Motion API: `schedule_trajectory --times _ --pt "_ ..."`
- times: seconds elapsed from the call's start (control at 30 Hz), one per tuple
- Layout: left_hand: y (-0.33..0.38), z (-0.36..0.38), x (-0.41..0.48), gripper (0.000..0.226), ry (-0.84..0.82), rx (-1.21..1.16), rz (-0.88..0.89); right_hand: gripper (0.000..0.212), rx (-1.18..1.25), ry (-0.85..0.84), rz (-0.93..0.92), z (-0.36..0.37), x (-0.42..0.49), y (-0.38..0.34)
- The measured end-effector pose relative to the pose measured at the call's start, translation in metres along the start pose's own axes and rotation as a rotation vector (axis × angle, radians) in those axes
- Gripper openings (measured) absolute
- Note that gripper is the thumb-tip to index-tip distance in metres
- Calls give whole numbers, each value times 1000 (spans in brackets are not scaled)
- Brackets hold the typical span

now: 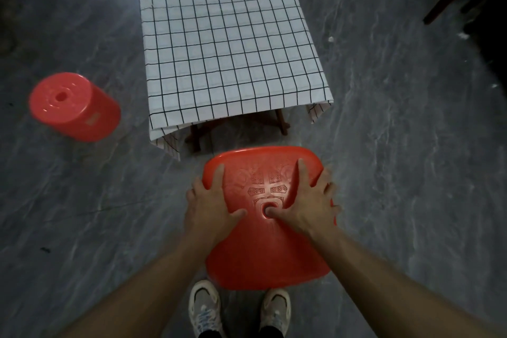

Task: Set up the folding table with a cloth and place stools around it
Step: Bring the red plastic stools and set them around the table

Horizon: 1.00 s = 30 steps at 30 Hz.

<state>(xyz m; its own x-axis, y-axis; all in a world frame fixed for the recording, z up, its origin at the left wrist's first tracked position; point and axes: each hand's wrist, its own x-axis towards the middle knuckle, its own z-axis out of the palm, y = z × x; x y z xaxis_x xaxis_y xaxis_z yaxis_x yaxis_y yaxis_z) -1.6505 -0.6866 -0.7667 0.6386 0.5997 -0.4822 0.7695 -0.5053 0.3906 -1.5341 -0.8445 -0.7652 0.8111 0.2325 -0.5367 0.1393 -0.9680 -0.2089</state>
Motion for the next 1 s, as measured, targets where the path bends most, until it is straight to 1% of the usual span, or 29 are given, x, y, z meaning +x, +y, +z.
schedule_trajectory --times 0.17,0.23,0.37,0.6,1.0 --pt "-5 2 8 117 -10 7 -3 142 30 8 27 5 5 4" --pt "-4 3 5 117 11 5 -5 142 28 35 -5 6 5 5" --pt "6 11 -7 120 25 -15 -66 141 34 36 -30 1 2 10" --pt "8 33 -37 128 51 -30 -134 142 -1 3 -105 -1 -6 29" --pt "-3 47 -77 129 49 -21 -133 141 7 -4 -108 16 -45 49"
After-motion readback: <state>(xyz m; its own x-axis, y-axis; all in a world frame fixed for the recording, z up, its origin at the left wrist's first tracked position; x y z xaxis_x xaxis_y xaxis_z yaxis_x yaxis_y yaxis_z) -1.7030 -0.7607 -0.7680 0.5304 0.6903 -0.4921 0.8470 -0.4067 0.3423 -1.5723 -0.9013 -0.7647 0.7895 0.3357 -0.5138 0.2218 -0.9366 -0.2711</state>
